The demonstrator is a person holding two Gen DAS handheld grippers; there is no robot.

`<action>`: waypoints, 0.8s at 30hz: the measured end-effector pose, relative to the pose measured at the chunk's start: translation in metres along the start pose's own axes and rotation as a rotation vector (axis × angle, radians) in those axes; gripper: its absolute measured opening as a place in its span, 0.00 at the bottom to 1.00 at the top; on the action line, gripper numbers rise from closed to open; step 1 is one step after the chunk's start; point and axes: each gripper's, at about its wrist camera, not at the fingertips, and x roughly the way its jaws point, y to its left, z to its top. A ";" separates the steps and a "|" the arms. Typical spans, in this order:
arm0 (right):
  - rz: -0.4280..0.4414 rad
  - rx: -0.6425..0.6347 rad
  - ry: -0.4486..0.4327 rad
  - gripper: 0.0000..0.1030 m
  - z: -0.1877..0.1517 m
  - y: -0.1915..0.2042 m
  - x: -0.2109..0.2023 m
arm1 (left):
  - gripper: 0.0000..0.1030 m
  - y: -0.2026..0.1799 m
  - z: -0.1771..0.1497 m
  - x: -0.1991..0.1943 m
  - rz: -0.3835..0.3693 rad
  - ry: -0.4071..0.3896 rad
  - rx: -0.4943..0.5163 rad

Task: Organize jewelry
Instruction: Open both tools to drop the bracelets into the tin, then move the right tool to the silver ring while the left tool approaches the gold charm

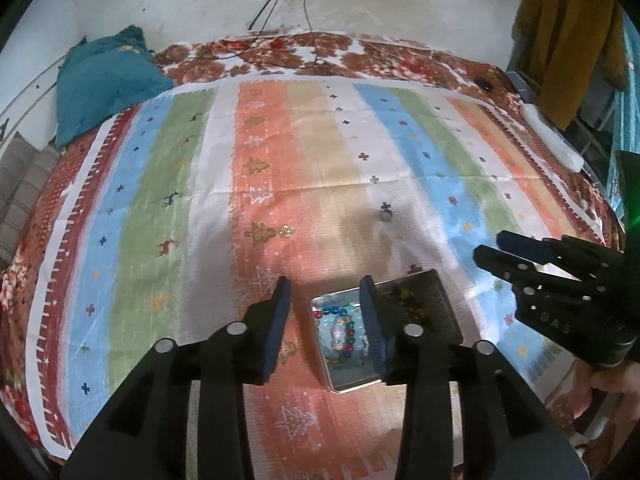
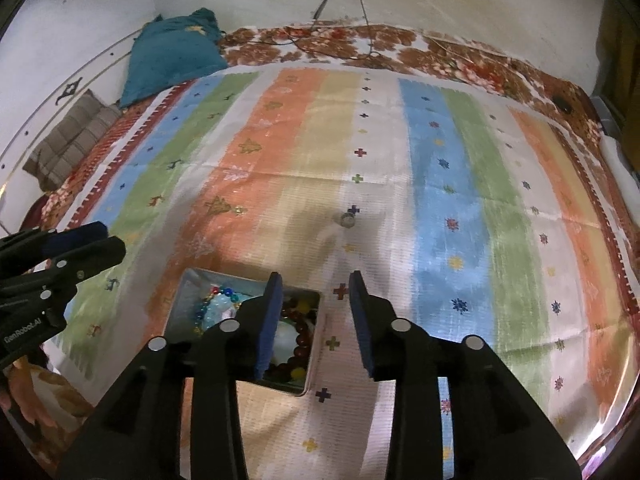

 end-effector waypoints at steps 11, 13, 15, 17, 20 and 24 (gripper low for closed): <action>-0.035 0.016 0.029 0.49 0.009 -0.006 0.015 | 0.62 0.016 0.007 0.017 0.031 0.039 -0.052; -0.038 0.017 0.031 0.51 0.011 -0.006 0.017 | 0.64 0.020 0.008 0.022 0.041 0.053 -0.065; -0.042 0.016 0.032 0.53 0.012 -0.006 0.020 | 0.65 0.025 0.011 0.027 0.054 0.064 -0.081; -0.057 0.010 0.047 0.54 0.015 -0.006 0.025 | 0.68 0.029 0.013 0.030 0.065 0.070 -0.091; -0.052 0.020 0.064 0.58 0.017 -0.006 0.032 | 0.69 0.034 0.016 0.038 0.083 0.088 -0.098; -0.053 0.020 0.067 0.62 0.023 -0.007 0.037 | 0.69 0.037 0.019 0.045 0.108 0.104 -0.094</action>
